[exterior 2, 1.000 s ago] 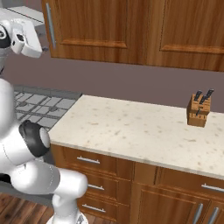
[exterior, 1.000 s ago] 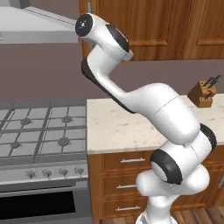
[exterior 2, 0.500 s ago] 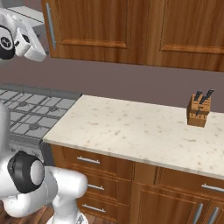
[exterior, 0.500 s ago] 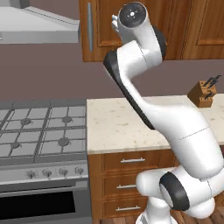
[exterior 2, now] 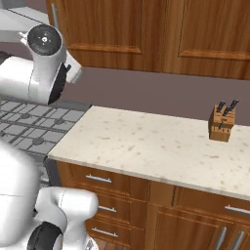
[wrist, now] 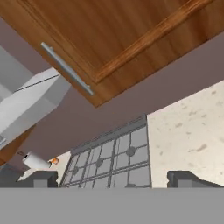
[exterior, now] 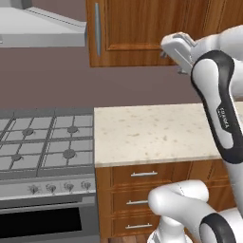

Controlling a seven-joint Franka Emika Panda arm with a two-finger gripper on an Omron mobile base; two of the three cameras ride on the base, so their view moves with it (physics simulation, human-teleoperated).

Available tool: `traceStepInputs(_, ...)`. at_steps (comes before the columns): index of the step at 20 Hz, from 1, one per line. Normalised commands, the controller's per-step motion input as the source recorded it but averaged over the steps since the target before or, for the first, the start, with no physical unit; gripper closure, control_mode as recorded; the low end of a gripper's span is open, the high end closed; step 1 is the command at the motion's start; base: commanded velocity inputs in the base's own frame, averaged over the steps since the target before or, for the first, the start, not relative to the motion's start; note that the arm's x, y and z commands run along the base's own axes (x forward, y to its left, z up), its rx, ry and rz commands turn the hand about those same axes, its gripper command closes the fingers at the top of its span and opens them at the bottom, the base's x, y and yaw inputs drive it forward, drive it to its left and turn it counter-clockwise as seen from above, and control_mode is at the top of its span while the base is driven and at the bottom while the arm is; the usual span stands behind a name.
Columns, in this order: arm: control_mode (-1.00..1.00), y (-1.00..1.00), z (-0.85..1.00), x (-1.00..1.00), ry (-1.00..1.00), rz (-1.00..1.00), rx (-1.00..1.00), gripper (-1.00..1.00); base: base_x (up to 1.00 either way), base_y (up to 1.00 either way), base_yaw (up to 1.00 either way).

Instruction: Close all open cabinet doors.

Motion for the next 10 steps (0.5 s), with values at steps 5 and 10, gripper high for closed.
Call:
traceStepInputs(5, -1.00, -0.46, -0.06, -0.18, -0.02, 0.51, -0.05, -1.00, 0.00, 0.00, 0.00)
traceStepInputs(10, -1.00, -0.22, 0.01, -0.21, -0.01, 0.22, -0.11, -1.00, 0.00, 0.00, 0.00)
